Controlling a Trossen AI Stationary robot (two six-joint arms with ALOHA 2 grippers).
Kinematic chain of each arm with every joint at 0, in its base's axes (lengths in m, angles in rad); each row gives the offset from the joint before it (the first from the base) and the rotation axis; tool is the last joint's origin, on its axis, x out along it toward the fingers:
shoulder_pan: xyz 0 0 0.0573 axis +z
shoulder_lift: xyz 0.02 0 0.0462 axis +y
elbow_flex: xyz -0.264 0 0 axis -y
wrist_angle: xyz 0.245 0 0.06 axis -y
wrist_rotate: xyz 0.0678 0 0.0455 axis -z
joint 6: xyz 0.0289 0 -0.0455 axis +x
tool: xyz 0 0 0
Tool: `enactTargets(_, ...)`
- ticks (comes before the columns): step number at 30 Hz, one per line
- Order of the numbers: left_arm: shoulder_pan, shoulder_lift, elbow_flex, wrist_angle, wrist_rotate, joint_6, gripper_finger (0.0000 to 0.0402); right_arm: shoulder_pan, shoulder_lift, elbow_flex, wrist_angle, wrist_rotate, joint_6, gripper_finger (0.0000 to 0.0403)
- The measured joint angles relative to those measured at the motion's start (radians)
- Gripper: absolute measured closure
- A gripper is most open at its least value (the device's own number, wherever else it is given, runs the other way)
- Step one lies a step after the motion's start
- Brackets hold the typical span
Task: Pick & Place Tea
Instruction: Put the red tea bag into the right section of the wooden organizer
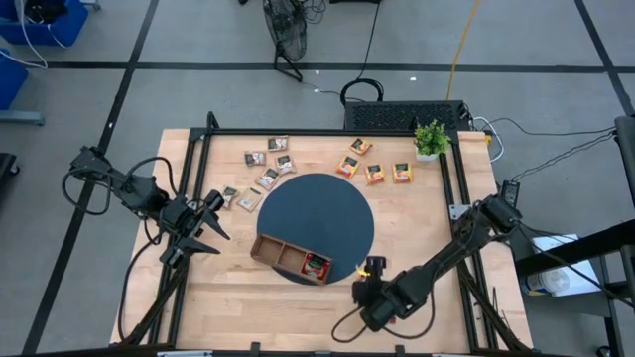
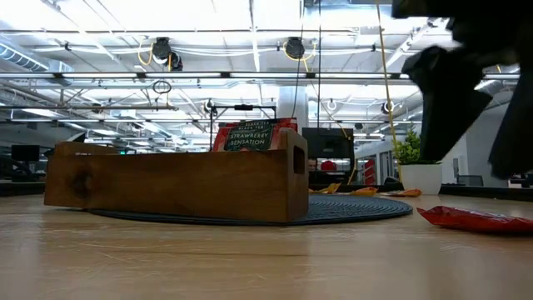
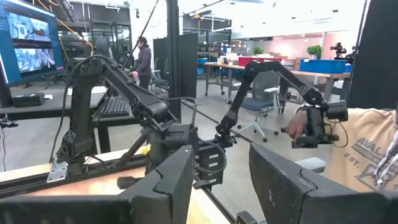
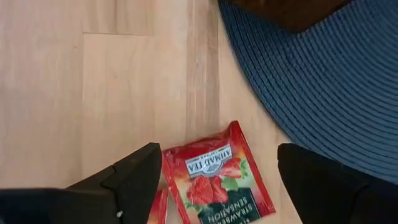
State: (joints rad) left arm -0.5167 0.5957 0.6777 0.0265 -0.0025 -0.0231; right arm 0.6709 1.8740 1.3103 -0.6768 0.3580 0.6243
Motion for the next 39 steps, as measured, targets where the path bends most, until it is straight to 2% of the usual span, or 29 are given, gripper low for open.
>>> enactTargets(11,0.0,0.0,0.0,0.0,0.0,0.0,0.024,-0.017,-0.001,-0.157,0.207,-0.075,0.04,0.0117)
enactTargets(16,0.0,0.0,0.0,0.0,0.0,0.0,0.024,-0.002,-0.006,-0.201,0.223,-0.056,0.098,0.0122)
enactTargets(20,0.0,0.0,0.0,0.0,0.0,0.0,0.024,-0.004,-0.005,-0.22,0.22,-0.065,0.136,0.014)
enactTargets(25,0.0,0.0,0.0,0.0,0.0,0.0,0.024,-0.008,-0.003,-0.222,0.216,-0.071,0.138,0.0196)
enactTargets(36,0.0,0.0,0.0,0.0,0.0,0.0,0.024,-0.008,-0.002,-0.224,0.247,-0.071,0.107,0.0377)
enactTargets(39,0.0,0.0,0.0,0.0,0.0,0.0,0.024,-0.009,-0.002,-0.224,0.276,-0.065,0.054,0.038)
